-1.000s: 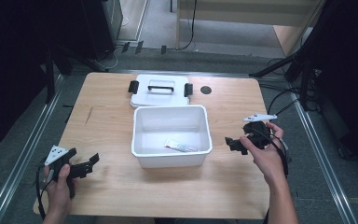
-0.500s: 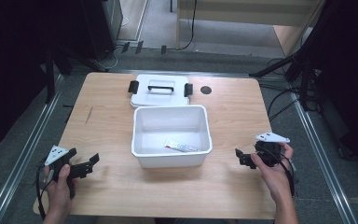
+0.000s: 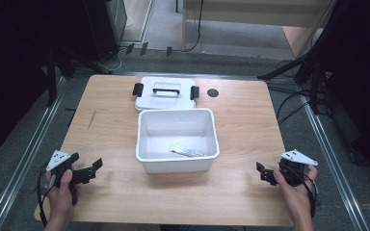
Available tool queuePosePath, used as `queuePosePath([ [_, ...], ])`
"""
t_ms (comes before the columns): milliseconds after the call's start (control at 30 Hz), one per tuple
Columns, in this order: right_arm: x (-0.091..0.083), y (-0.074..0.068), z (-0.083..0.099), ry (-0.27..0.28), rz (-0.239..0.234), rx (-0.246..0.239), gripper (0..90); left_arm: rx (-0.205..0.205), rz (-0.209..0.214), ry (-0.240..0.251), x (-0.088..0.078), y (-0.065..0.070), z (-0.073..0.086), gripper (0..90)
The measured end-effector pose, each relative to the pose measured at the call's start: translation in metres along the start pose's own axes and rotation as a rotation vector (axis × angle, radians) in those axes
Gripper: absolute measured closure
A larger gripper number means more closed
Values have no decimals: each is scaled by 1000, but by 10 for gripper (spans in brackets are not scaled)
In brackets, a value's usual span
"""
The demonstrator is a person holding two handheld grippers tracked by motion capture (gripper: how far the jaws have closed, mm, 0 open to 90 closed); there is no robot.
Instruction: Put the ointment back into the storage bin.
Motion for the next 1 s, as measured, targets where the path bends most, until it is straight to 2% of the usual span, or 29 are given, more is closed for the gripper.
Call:
queuePosePath([
  [433, -19, 22, 25, 36, 28, 58, 0, 1, -2, 0, 0, 0, 0, 0],
  [500, -21, 25, 31, 43, 46, 66, 0, 2, -2, 0, 0, 0, 0, 0],
  [867, -32, 34, 53, 85, 74, 126, 0, 1, 0, 5, 0, 0, 0, 0],
  [1000, -37, 33, 56, 106, 85, 135, 0, 6, -1, 1, 0, 0, 0, 0],
])
Point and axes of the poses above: each handheld gripper's, and its own axes: x roughly forward along the jaws, z roughly out of its underside, y roughly to its right, the point moved 7 cm from there along x, roughly forward along the jaws, and after that the axes turned 2 degrees about -z, right-handed, at the moved point
